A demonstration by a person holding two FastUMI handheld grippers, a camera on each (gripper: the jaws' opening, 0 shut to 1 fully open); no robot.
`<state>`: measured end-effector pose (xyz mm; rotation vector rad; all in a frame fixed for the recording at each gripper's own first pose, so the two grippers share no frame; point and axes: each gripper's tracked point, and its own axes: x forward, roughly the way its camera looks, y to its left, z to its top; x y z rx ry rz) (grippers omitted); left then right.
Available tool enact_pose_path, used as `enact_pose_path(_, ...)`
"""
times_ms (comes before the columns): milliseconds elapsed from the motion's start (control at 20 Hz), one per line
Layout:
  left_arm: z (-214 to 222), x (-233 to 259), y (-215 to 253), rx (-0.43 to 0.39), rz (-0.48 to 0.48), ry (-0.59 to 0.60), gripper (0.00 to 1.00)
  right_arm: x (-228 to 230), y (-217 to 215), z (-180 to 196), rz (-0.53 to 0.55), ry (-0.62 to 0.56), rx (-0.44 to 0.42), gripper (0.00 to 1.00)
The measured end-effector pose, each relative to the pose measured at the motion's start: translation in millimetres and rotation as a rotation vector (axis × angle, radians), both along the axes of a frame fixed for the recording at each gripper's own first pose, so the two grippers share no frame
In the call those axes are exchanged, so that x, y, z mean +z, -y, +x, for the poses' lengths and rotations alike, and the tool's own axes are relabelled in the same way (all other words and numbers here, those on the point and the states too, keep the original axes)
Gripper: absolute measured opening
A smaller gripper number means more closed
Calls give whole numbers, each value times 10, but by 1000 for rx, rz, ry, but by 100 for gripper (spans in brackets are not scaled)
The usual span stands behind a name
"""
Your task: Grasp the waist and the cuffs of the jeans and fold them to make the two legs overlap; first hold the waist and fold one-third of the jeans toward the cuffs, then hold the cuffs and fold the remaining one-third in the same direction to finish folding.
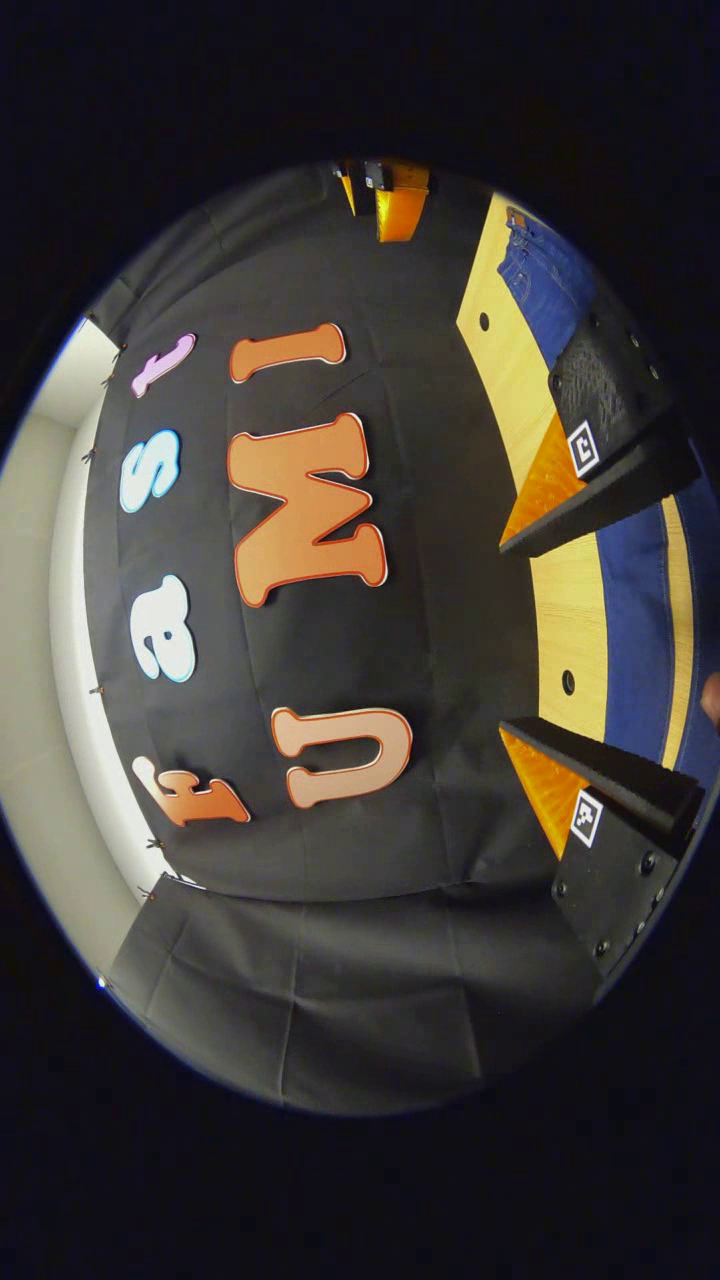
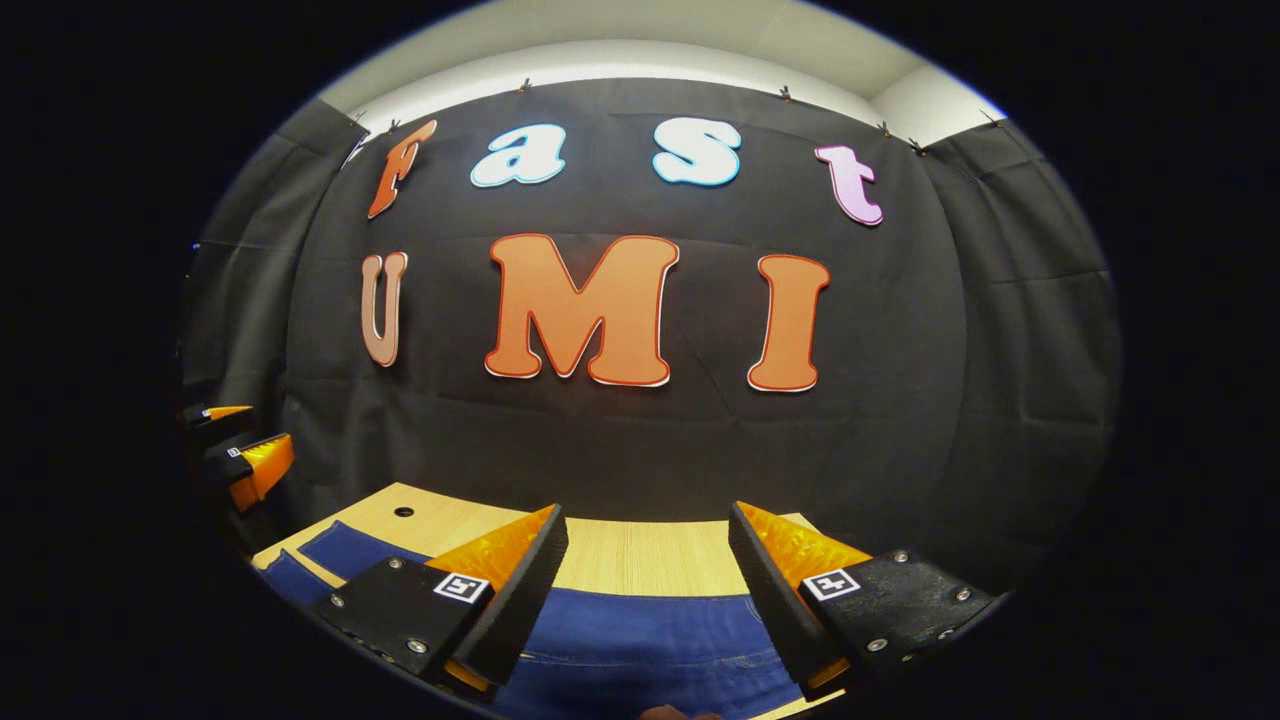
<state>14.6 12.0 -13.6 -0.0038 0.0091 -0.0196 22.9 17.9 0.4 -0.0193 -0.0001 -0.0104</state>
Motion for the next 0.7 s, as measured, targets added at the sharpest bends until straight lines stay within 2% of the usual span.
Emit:
enact_pose_path(400, 59, -288, -113, 34, 54, -102, 100, -139, 47, 111, -1, -48, 5, 98)
enact_pose_path(700, 28, -646, -280, 66, -26, -207, 99, -510, 378, 105, 30, -160, -42, 98)
